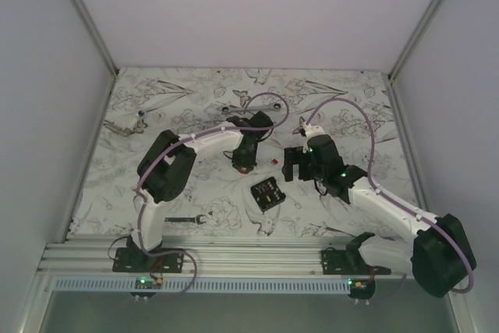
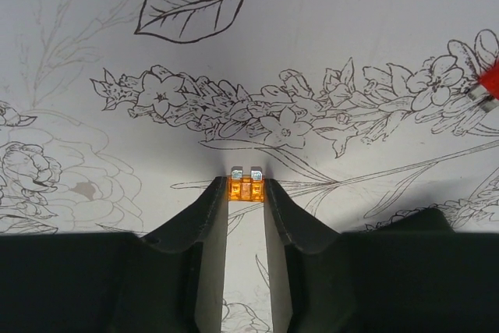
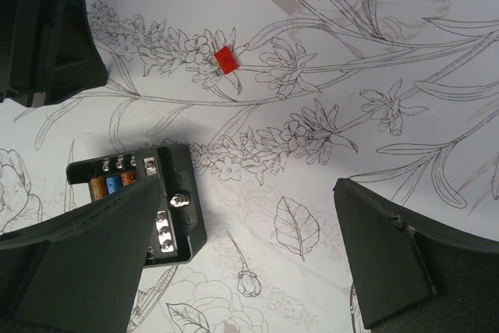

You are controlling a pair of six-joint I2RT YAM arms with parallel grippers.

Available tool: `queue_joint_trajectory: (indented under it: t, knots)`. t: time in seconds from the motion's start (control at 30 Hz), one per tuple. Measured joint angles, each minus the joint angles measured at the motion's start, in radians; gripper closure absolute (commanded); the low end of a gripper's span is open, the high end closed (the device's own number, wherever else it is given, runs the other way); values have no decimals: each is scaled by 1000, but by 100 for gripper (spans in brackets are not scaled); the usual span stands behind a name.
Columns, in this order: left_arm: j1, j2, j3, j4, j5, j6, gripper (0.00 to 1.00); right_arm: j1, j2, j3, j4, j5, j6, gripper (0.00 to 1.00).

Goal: Snap on the fuse box
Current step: Pick up the fuse from the center of the board.

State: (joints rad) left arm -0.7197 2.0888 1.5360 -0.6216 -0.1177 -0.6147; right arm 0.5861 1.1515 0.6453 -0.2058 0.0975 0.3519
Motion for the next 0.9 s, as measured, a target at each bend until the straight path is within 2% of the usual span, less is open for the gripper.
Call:
queue_joint_trajectory:
  t: [0.27, 0.53, 0.9]
  knots:
    - [8, -77, -100, -3, -11, -169, 85, 0, -34, -20, 39, -71, 0, 3]
    - [8, -294, -204, -3, -50, -370, 86, 71, -47, -31, 130, -136, 27, 5]
    - [11, -631, -419, 59, -69, -669, 87, 246, -30, -118, 484, -139, 132, 14]
